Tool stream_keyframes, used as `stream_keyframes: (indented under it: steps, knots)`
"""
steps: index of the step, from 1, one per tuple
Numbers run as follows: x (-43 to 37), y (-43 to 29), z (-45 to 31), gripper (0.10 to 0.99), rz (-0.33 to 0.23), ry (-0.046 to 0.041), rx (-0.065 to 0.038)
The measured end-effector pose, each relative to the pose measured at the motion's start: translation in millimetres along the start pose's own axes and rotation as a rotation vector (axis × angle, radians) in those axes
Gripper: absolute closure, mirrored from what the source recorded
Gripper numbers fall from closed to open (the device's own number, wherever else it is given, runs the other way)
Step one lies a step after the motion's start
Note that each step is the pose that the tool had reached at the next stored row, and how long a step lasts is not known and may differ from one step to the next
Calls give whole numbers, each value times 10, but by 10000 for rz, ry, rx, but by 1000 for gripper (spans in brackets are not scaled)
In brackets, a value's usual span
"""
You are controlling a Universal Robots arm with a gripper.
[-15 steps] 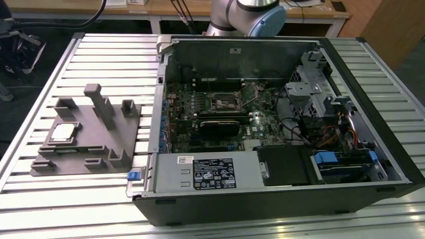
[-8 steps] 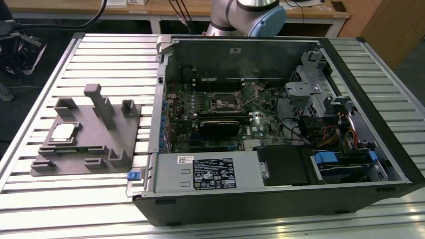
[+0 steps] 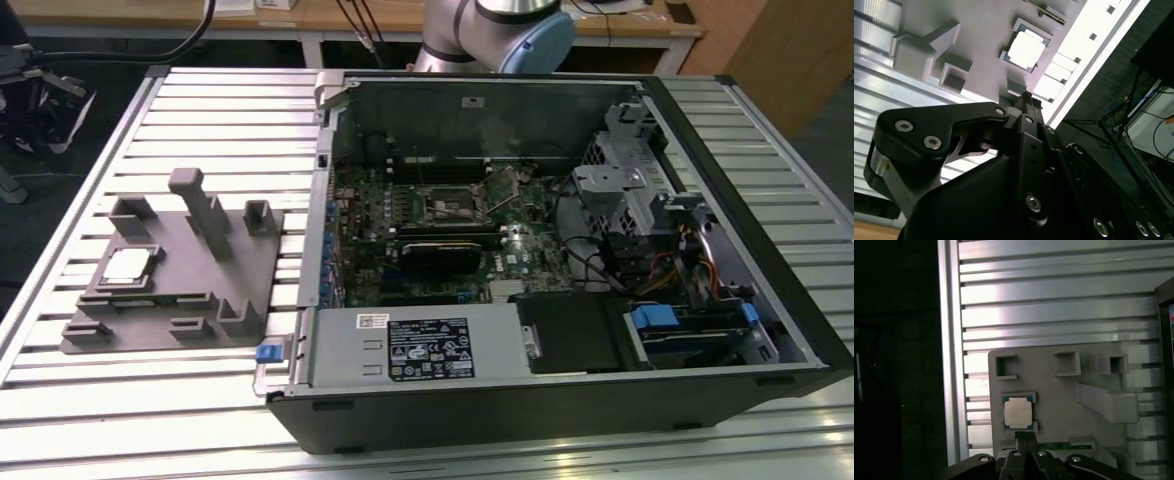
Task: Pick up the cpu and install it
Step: 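Pick up the cpu and move it towards the insertion slot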
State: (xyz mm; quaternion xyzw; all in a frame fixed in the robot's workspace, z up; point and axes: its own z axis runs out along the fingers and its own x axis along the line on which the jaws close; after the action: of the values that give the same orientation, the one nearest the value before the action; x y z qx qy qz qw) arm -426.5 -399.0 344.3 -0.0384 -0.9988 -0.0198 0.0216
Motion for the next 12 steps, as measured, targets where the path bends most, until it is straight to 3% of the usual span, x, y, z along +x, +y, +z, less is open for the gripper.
stream_keyframes:
  steps: [7, 12]
  knots:
    - [6, -136, 91, 980, -43, -4, -48]
    - [2, -144, 175, 980, -63, -1, -55]
